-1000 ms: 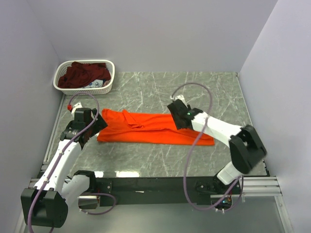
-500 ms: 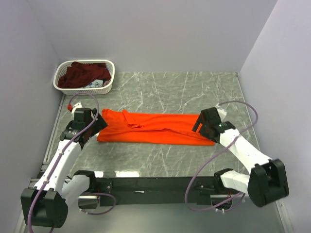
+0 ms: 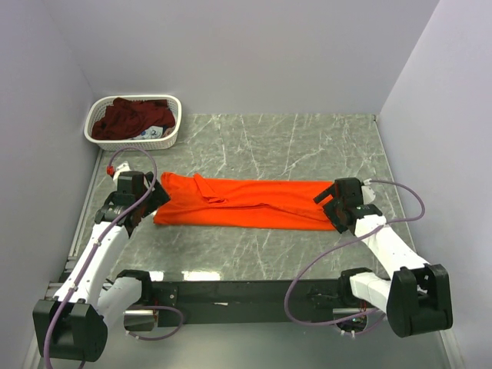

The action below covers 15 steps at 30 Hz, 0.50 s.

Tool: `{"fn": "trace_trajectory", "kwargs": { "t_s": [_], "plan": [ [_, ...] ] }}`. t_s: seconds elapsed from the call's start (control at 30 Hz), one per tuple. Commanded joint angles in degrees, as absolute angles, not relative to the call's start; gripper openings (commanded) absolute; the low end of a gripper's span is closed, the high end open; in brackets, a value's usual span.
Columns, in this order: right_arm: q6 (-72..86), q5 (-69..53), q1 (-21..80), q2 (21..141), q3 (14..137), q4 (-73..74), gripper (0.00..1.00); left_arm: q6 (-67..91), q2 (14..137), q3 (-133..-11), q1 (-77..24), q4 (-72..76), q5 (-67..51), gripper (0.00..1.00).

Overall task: Fold and stack the t-shirts
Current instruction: Fold the tshirt

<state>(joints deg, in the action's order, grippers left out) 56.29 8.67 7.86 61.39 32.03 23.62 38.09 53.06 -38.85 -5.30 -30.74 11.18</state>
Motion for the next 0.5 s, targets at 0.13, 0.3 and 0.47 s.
{"fn": "trace_trajectory", "kwargs": {
  "t_s": [0.13,0.3,0.47],
  "plan": [
    [59.68,8.88,6.16,64.42,30.59,18.9,1.0,36.74,52.21,-38.67,-5.45,-29.18,10.37,0.99],
    [59.77,9.14,5.36,66.35,29.71,16.79,1.0,36.74,52.38,-38.76,-5.45,-29.27,10.46,0.99],
    [59.41,8.62,4.4,68.29,29.36,14.24,0.99,36.74,52.47,-38.76,-5.45,-29.36,10.55,0.99]
  ]
}}
